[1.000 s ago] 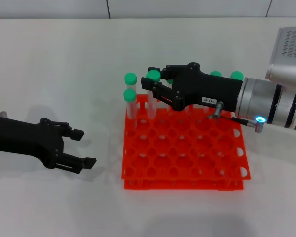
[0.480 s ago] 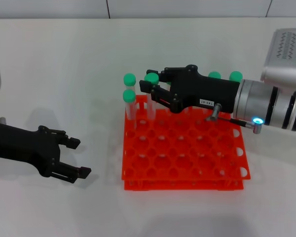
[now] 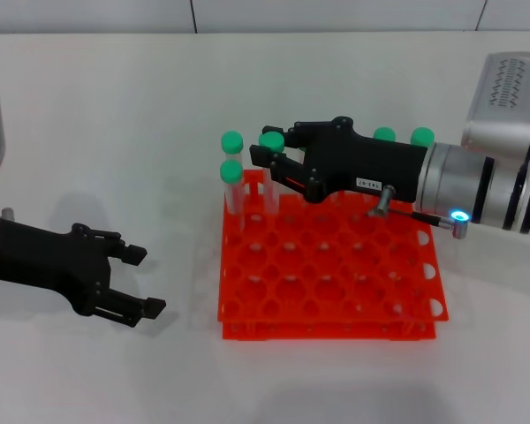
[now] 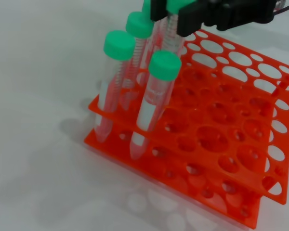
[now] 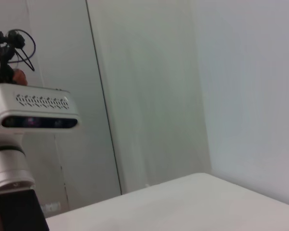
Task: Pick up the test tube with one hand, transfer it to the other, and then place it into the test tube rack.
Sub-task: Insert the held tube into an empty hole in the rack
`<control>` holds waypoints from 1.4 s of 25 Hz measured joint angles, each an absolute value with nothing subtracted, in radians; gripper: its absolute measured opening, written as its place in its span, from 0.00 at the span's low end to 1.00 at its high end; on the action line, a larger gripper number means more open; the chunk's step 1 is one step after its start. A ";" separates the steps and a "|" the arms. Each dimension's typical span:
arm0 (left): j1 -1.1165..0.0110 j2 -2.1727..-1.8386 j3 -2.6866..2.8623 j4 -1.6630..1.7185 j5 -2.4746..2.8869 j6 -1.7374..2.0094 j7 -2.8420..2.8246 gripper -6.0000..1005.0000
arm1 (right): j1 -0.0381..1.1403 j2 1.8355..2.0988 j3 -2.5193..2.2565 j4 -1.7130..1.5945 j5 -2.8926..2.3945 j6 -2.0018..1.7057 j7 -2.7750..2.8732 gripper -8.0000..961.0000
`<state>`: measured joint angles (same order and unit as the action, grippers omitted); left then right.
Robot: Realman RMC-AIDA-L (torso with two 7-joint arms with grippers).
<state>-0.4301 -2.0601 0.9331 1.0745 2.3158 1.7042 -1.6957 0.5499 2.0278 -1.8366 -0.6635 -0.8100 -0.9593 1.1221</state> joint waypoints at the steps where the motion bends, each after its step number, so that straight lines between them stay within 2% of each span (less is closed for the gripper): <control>1: -0.431 -2.060 0.934 1.075 2.315 1.704 -1.695 0.87 | 0.552 2.028 -1.837 -0.661 -0.810 -0.956 1.121 0.28; 35: -0.437 -2.057 0.939 1.072 2.309 1.704 -1.695 0.87 | 0.541 2.028 -1.831 -0.653 -0.797 -0.960 1.089 0.28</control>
